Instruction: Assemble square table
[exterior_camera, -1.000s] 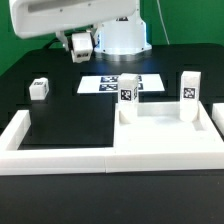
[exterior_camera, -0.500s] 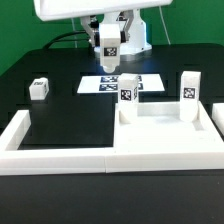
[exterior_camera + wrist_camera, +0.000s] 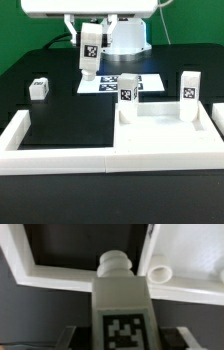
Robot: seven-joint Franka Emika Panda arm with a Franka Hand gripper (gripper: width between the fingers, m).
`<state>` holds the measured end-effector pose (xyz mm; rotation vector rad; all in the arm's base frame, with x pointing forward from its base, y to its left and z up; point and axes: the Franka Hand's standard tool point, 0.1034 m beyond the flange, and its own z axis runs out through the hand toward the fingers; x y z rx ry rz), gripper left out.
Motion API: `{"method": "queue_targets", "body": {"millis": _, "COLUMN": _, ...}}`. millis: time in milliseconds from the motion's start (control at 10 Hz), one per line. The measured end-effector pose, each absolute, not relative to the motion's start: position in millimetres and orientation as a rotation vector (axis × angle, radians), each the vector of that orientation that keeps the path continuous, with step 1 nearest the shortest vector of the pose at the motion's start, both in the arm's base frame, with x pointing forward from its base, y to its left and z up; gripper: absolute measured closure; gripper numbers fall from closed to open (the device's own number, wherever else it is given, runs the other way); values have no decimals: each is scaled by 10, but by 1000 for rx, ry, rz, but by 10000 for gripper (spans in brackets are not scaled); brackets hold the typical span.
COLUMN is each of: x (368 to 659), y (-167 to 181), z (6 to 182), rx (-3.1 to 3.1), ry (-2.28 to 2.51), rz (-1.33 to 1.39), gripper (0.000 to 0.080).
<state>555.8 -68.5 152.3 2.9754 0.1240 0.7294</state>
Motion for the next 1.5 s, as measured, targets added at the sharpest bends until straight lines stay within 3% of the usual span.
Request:
{"method": "queue_targets", "body": {"millis": 200, "x": 5798, "y": -289, "z": 1415, "rx": 2905, "ry": 36, "rz": 984, "gripper": 511}}
{"method": "queue_targets", "body": {"millis": 300, "x": 5880, "y": 34, "z": 1266, "rx": 3001, "ry": -15, "rz": 934, "gripper": 511}}
{"method": "queue_targets", "body": {"millis": 500, "x": 6188, "y": 367, "z": 1407, "rx": 3138, "ry": -84, "rz": 830, "gripper": 511}}
{"method": "queue_targets", "body": {"millis": 1100, "x": 6152, "y": 302, "z": 1360, "rx": 3109, "ry": -80, "rz": 856, "gripper": 511}}
{"method": "queue_targets", "body": {"millis": 1500, "x": 6275, "y": 638, "z": 1193, "rx": 3109, "ry": -65, "rz": 907, "gripper": 509}}
